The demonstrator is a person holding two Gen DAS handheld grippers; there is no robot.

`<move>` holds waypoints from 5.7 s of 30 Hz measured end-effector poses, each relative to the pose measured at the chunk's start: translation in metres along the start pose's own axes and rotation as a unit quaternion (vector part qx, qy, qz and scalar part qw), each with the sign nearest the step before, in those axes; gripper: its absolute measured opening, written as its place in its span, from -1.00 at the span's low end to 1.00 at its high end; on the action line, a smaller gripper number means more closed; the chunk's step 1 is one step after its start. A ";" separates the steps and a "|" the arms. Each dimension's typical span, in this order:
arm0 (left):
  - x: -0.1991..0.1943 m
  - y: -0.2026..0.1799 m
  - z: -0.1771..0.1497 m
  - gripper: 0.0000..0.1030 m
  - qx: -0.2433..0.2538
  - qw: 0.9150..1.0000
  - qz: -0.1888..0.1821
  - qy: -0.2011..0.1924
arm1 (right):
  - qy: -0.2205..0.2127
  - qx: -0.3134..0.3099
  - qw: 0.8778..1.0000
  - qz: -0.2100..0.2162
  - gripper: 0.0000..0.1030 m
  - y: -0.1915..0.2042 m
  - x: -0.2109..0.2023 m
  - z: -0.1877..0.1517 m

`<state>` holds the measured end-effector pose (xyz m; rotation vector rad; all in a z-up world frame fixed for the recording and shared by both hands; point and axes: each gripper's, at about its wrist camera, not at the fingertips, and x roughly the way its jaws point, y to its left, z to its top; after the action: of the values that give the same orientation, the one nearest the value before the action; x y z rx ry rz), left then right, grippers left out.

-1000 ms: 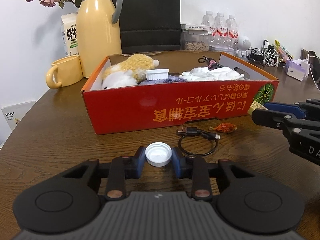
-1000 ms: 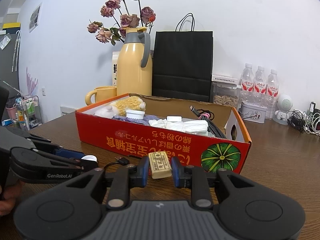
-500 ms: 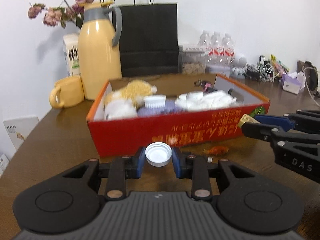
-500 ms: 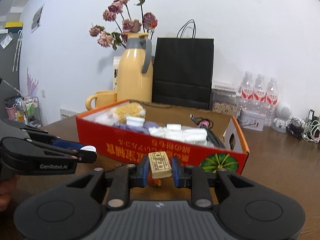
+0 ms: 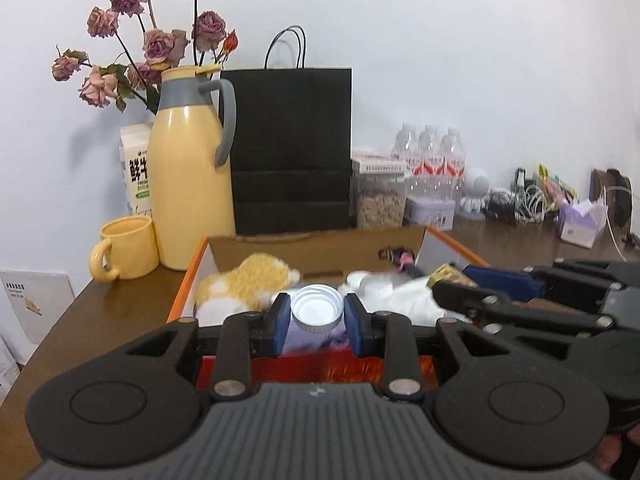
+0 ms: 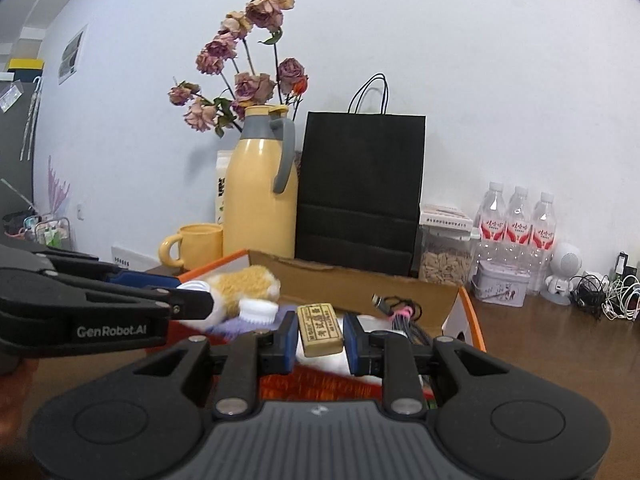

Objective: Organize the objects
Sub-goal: 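Carry the white cap and beige block into the box, then open both tools to drop the cap and block into the box, then move the right tool to the small orange toy and grasp it, then grasp the black USB cable with the left tool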

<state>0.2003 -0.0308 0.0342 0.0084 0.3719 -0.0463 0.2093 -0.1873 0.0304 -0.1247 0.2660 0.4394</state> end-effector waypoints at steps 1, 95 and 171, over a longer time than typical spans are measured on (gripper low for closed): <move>0.003 -0.001 0.004 -0.42 -0.002 1.000 0.001 -0.003 | 0.000 0.001 1.000 -0.003 -0.56 -0.001 0.004 0.003; -0.020 0.037 -0.058 1.00 -0.014 0.999 0.022 0.038 | 0.095 0.011 0.995 -0.016 1.00 -0.012 0.006 -0.047; 0.055 -0.015 -0.061 1.00 -0.009 0.990 0.020 0.139 | 0.057 0.060 0.996 -0.015 -0.76 -0.034 -0.006 -0.051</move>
<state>0.2287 -0.0472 -0.0422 0.0048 0.6517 -0.0023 0.2076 -0.2290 -0.0144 -0.0356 0.4010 0.3857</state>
